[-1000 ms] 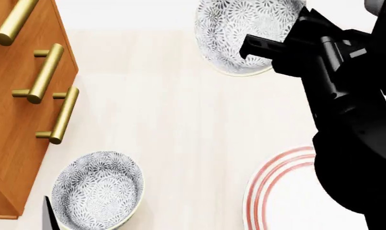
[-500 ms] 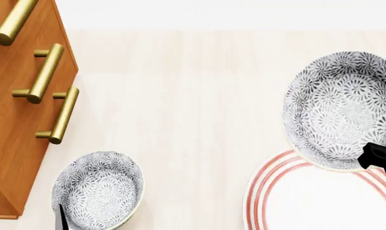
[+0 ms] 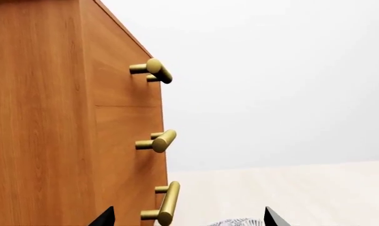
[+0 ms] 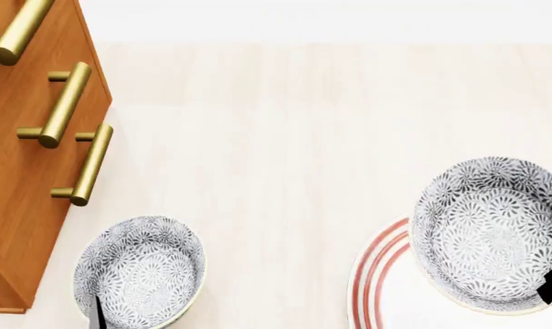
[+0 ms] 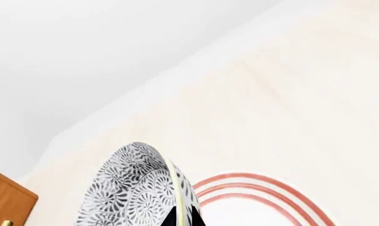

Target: Pick up the bowl and put it in the front on the plate.

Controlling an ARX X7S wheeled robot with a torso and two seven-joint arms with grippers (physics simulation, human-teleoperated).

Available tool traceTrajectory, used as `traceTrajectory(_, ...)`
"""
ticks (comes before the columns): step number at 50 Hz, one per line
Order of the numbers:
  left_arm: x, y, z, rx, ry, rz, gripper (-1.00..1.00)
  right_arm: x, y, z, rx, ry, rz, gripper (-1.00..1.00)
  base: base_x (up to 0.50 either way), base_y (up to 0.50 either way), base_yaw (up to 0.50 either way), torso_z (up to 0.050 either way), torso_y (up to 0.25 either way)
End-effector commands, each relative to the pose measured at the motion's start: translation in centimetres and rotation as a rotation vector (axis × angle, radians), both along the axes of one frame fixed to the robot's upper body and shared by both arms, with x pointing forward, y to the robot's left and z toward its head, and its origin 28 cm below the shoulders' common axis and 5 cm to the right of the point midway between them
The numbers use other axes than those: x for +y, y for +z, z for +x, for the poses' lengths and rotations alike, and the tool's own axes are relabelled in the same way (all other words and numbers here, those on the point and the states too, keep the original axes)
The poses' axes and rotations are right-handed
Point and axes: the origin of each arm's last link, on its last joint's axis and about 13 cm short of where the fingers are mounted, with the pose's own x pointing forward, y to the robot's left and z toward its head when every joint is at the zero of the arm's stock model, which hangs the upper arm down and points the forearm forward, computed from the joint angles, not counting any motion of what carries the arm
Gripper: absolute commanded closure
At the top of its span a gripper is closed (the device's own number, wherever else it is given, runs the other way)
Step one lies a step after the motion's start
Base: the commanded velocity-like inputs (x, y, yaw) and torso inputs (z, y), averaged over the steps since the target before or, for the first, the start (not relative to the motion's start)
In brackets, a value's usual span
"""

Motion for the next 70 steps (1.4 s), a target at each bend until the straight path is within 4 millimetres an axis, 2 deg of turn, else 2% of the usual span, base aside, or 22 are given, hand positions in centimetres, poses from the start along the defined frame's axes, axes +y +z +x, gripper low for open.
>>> traceTrajectory(1,-0.1,0.0,0.1,-0.001,-0.001,0.007,-1.00,-0.6,-0.4,0.0,-0.012,-0.028,0.030,1.00,0.00,0.00,0.00,0.000,0.000)
traceTrajectory(30,0.0,0.0,0.2,0.011,0.004,0.001,-1.00,0.8,-2.1,0.6,0.036,0.036,0.041,1.00,0.00,0.00,0.00,0.000,0.000)
traceTrajectory(53,0.0,-0.1,0.1,0.016,0.000,0.003,-1.00,-0.3,-3.7,1.3,0.081,-0.041,0.032,1.00,0.00,0.00,0.00,0.000,0.000)
traceTrajectory(70,0.0,-0.3,0.2,0.022,-0.003,-0.001,-1.00,0.8,-5.3,1.7,0.114,0.003,0.043,1.00,0.00,0.00,0.00,0.000,0.001)
